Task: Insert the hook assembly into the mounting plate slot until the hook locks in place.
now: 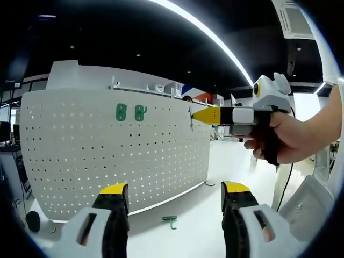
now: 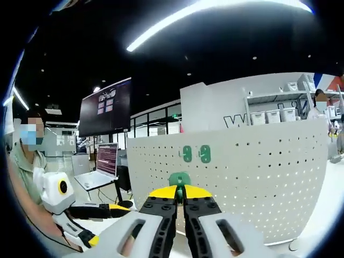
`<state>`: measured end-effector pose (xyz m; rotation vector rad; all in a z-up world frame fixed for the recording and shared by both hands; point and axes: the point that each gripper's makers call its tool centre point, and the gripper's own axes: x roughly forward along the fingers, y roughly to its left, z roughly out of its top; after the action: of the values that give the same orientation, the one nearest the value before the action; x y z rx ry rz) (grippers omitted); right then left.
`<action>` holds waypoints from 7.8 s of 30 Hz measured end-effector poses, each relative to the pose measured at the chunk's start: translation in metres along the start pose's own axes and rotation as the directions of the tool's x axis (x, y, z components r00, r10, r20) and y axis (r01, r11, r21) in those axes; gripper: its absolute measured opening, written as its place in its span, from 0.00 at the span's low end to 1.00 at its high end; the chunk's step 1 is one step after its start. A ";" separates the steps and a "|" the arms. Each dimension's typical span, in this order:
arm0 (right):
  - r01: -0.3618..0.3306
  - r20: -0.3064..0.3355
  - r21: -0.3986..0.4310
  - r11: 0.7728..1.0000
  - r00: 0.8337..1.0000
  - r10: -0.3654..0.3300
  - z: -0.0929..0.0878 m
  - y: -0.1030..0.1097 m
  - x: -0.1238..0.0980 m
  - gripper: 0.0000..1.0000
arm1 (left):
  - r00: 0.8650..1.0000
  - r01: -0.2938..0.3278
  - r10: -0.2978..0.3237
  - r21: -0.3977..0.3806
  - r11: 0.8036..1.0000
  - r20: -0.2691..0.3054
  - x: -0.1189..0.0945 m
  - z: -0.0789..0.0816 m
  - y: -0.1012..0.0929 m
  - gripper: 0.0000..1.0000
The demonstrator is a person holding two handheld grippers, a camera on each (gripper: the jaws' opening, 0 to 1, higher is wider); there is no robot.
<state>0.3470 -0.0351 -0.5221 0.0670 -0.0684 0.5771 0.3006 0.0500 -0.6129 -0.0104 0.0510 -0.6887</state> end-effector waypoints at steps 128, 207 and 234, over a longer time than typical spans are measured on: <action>0.456 0.051 0.163 0.875 0.882 -0.469 0.016 -0.099 0.115 0.02 | 0.994 -0.110 0.110 0.004 0.994 0.009 -0.035 0.002 0.042 0.67; -0.054 0.029 0.170 0.984 0.998 0.050 -0.003 -0.060 0.025 0.39 | 0.994 -0.109 0.108 0.052 0.993 0.009 -0.034 0.015 0.042 0.71; -0.070 -0.052 0.137 0.988 0.996 0.078 -0.055 -0.039 -0.055 0.43 | 0.995 -0.103 0.102 0.026 0.994 0.014 -0.039 0.012 0.041 0.74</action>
<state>0.3246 -0.0926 -0.5835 0.1806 0.0241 0.6570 0.2972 0.1067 -0.6005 0.0132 0.0298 -0.5863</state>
